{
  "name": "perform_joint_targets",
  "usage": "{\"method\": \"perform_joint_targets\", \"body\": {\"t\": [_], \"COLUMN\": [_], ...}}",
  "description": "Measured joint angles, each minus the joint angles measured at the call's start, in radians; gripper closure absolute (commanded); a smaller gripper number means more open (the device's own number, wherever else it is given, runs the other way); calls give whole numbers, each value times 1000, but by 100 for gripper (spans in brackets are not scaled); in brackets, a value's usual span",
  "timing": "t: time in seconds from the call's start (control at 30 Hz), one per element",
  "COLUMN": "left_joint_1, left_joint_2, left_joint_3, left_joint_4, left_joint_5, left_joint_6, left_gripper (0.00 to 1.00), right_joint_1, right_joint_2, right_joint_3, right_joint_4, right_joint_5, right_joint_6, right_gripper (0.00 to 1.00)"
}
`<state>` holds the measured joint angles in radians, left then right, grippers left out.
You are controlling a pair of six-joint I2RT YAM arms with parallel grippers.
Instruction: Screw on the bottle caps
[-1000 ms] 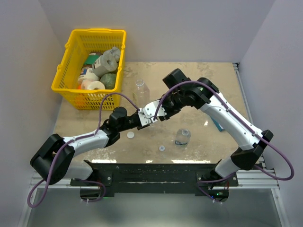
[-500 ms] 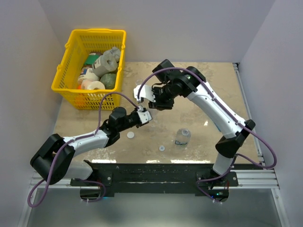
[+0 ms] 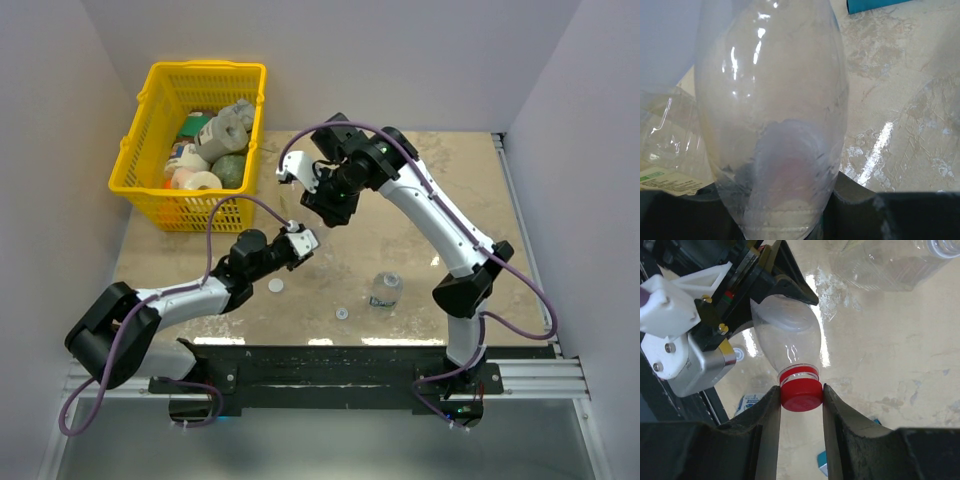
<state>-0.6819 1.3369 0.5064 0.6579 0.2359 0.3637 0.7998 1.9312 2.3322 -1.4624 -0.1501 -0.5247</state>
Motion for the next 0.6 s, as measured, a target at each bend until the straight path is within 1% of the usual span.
{"method": "perform_joint_targets", "body": {"t": [0.1,0.27,0.4,0.43,0.47,0.57,0.6], "left_joint_1": [-3,-17,-28,-30,-32,-35,-35], "left_joint_2": [0,1,17,26,34,53,56], "left_joint_3": [-7,-12,-39,-43,-45,-47,-47], "left_joint_4": [7,22,90,109,124,144,148], "left_joint_5": [-17,-31,-40,-41,-42,-43,-43], "left_joint_6": [-24,-67,-111,-121,-130,-159,-165], "left_gripper": [100,100,100,100,100,100,100], "right_joint_1": [-5,-5,-5,-5,-5,-6,-7], "right_joint_2": [9,5,7,7,8,12,13], "right_joint_3": [9,9,8,6,3,1,1], "right_joint_4": [2,6,14,16,18,21,23], "right_joint_5": [3,6,2,1,2,6,7], "right_joint_6": [69,130,152,156,159,164,165], "right_gripper": [100,100,100,96,84,73,71]}}
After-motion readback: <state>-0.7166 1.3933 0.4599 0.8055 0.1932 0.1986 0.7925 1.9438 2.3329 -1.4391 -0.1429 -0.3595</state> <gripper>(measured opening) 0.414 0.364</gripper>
